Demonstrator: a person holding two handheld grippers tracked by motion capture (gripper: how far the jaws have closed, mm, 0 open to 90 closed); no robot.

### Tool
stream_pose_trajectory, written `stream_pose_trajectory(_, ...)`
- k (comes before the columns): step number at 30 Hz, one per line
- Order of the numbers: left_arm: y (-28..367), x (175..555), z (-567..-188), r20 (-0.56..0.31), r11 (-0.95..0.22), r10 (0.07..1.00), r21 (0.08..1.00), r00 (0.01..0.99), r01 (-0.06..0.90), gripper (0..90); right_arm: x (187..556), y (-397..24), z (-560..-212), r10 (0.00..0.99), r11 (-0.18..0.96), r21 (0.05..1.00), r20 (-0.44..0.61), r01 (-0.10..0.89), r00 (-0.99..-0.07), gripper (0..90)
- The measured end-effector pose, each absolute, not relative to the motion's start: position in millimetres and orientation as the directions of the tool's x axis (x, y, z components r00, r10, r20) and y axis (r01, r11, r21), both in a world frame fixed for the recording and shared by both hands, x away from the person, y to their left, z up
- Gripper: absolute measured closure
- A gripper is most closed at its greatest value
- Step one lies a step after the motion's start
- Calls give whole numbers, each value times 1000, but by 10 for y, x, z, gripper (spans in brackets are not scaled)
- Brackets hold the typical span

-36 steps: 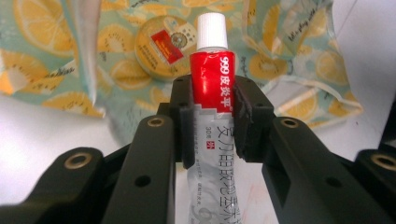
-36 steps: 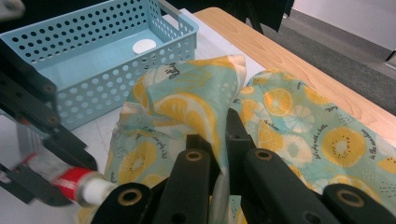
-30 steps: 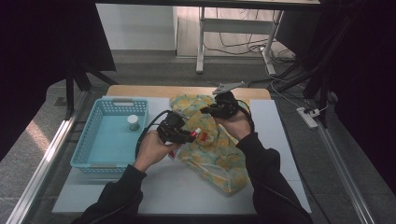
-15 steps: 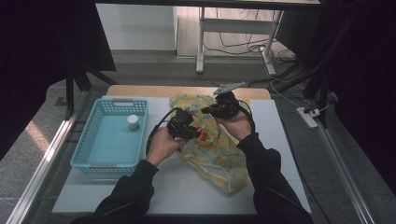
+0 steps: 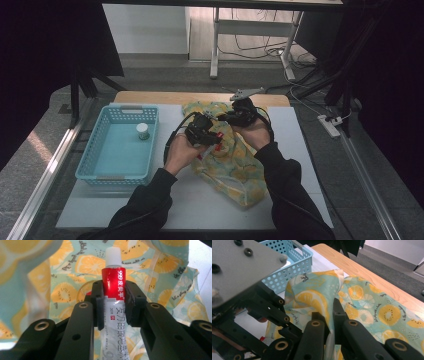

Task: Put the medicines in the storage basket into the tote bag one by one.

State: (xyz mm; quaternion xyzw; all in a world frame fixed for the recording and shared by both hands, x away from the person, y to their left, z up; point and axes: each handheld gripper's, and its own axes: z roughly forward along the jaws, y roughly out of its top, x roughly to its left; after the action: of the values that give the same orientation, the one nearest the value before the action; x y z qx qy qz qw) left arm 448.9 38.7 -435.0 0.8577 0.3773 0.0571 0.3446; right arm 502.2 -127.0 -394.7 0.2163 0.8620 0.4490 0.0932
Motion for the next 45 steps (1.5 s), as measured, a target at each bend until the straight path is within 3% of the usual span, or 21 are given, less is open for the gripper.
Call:
stream_pose_trajectory(7, 314, 4566, -4375, -114, -480, 692, 665, 713, 572, 719, 5035, -1289, -3917, 466, 496, 817, 34, 293, -884, 894)
stream_pose_trajectory(27, 64, 4626, -4304, -108, -474, 654, 713, 749, 517, 719, 5121, -1520, -3808, 518, 462, 825, 46, 325, -854, 894)
stream_pose_trajectory(36, 45, 4712, -4427, -85, -448, 701, 720, 708, 530, 719, 5120, -1514, -3831, 519, 464, 823, 47, 328, -854, 894)
stream_pose_trajectory(42, 85, 4796, -4515, -91, -422, 730, 720, 678, 551, 718, 5120, -1467, -3875, 522, 472, 815, 48, 335, -852, 894)
stream_pose_trajectory(45, 112, 4791, -4525, -134, -383, 717, 743, 684, 548, 719, 5122, -1458, -3886, 523, 469, 816, 52, 338, -851, 894)
